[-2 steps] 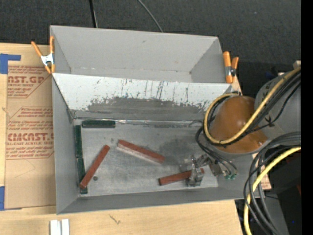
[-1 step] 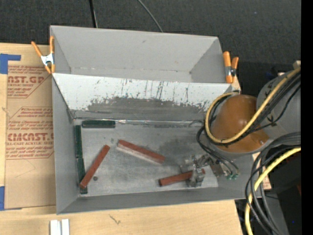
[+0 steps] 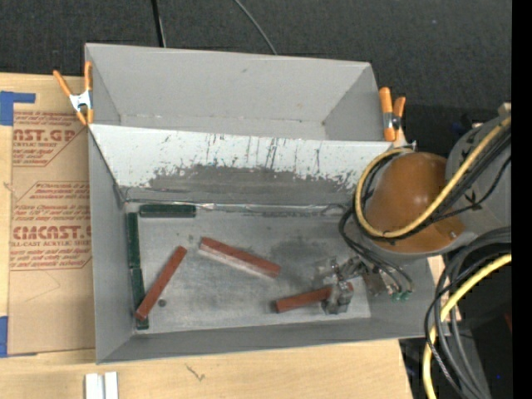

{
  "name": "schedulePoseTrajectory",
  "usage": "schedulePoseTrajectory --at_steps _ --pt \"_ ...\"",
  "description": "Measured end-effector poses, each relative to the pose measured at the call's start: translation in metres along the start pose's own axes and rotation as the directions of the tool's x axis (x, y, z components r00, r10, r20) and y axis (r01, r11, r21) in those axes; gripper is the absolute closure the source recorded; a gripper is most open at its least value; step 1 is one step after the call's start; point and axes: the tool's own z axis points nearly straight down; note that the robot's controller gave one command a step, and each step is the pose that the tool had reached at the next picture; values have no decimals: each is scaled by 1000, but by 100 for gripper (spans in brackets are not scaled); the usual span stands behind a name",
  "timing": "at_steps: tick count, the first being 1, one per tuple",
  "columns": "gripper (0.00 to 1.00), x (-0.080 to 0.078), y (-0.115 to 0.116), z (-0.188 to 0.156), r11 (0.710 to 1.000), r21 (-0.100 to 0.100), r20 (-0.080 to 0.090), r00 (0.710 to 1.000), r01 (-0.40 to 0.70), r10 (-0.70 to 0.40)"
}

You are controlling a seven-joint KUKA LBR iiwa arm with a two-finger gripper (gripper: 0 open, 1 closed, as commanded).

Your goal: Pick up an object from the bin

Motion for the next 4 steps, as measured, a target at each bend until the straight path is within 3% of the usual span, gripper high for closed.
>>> schedulePoseTrajectory --at_steps 2,4 --pt "100 -2 -1 -37 1000 5 13 1000 0 0" --pt "100 -2 0 -53 1000 5 12 1000 0 0"
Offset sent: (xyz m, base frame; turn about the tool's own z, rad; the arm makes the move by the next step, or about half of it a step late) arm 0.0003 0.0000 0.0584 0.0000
